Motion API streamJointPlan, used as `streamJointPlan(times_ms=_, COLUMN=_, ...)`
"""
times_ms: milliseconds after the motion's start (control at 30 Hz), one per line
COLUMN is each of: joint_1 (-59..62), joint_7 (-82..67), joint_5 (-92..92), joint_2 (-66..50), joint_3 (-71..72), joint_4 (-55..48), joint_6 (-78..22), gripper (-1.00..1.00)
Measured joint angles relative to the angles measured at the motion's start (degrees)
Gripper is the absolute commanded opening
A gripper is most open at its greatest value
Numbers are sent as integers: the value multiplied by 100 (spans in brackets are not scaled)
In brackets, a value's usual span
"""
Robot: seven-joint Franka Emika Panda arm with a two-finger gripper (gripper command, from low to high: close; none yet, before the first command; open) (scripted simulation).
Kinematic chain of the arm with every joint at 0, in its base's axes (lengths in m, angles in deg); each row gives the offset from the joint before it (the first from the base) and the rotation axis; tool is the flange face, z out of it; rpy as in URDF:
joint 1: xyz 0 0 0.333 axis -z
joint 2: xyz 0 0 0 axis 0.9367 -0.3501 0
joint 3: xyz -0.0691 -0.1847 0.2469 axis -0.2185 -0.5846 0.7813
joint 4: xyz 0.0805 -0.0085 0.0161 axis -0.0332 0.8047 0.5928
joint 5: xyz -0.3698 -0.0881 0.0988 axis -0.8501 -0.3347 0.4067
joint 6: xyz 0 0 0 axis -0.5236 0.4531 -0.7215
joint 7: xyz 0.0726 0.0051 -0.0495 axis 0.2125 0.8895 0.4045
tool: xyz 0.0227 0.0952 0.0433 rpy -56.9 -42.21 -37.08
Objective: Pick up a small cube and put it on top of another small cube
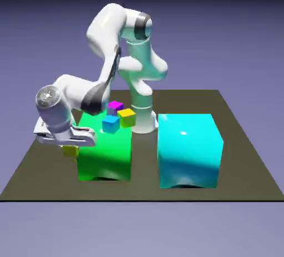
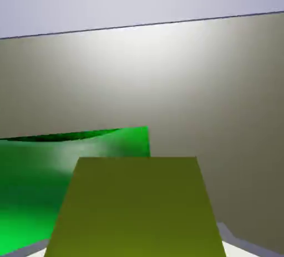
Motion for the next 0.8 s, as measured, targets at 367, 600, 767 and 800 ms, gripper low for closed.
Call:
streamJointPlan(times_ms=367, joint_1=-212, joint_7=927, joint_5=-37, joint_2=2284, joint_3=7, joint_4=1662, joint_6=-595, gripper=-100)
streamJointPlan(times_ms=600, joint_1=-347, joint_7=1518, joint_5=-61, joint_2=3738, joint_3=10, joint_4=2720, joint_6=-973, gripper=-100)
streamJointPlan(times_ms=767, joint_1=-408, joint_7=1993, joint_5=101, joint_2=4569, joint_3=-84, joint_4=3395, joint_6=-1146, gripper=-100)
streamJointPlan(times_ms=800, joint_1=-408, joint_7=1994, joint_5=101, joint_2=4569, joint_3=-84, joint_4=3395, joint_6=-1146, gripper=-100)
